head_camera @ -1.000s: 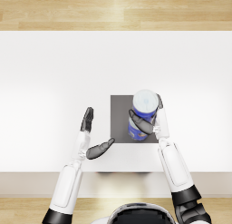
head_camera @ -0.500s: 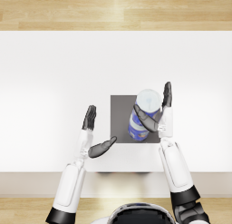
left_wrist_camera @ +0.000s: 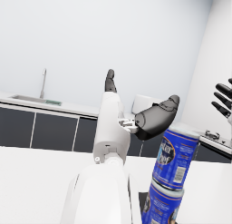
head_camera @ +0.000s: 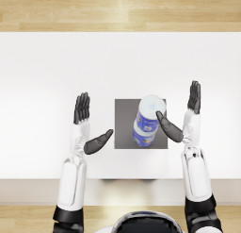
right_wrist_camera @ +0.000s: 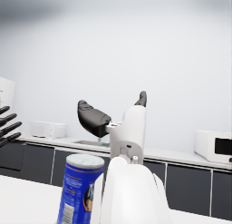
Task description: Pick up the blue can on the left and place it in the middle, then pick up the blue can on the right and place it on top of the can in the middle
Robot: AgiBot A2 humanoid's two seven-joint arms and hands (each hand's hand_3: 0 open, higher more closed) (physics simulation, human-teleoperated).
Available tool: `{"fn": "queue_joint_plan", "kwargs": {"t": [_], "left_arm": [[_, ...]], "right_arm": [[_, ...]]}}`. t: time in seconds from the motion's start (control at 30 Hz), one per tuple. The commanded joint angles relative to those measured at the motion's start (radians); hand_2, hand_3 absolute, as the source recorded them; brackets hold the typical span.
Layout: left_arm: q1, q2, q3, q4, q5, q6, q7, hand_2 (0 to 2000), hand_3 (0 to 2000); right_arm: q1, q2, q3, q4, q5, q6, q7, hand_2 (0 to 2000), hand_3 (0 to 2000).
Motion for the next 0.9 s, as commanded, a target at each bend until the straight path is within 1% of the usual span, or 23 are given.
{"fn": "queue_joint_plan", "kwargs": {"t": [0.03,0.07,0.1,0.13,0.2,0.27,0.33,0.4,0.47,0.9], "left_arm": [[0.093,0.002,-0.121,-0.027,0.0,0.0,0.0,0,0],[0.101,-0.002,-0.147,-0.032,0.0,0.0,0.0,0,0],[0.107,-0.004,-0.165,-0.03,0.0,0.0,0.0,0,0],[0.104,-0.006,-0.188,-0.032,0.0,0.0,0.0,0,0],[0.095,-0.002,-0.221,-0.024,0.0,0.0,0.0,0,0],[0.073,0.002,-0.244,-0.025,0.0,0.0,0.0,0,0],[0.055,0.005,-0.253,-0.018,0.0,0.0,0.0,0,0],[0.054,0.006,-0.235,-0.018,0.0,0.0,0.0,0,0],[0.046,0.008,-0.245,-0.016,-0.001,0.0,0.0,0,0],[0.038,0.01,-0.254,-0.014,-0.001,0.0,0.0,0,0]], "right_arm": [[-0.002,-0.001,-0.161,0.042,0.0,0.074,0.016,0,0],[-0.009,-0.001,-0.193,0.046,0.0,0.126,0.057,0,0],[-0.016,-0.001,-0.213,0.044,0.0,0.164,0.111,0,0],[-0.028,-0.002,-0.246,0.046,0.0,0.191,0.15,0,0],[-0.048,-0.004,-0.28,0.046,-0.001,0.225,0.199,0,0],[-0.069,-0.008,-0.318,0.044,-0.001,0.242,0.223,0,0],[-0.089,-0.012,-0.332,0.039,-0.001,0.251,0.236,0,0],[-0.086,-0.01,-0.305,0.036,-0.001,0.255,0.243,0,0],[-0.097,-0.012,-0.316,0.031,-0.001,0.258,0.246,0,0],[-0.108,-0.014,-0.327,0.026,-0.001,0.26,0.25,0,0]]}}
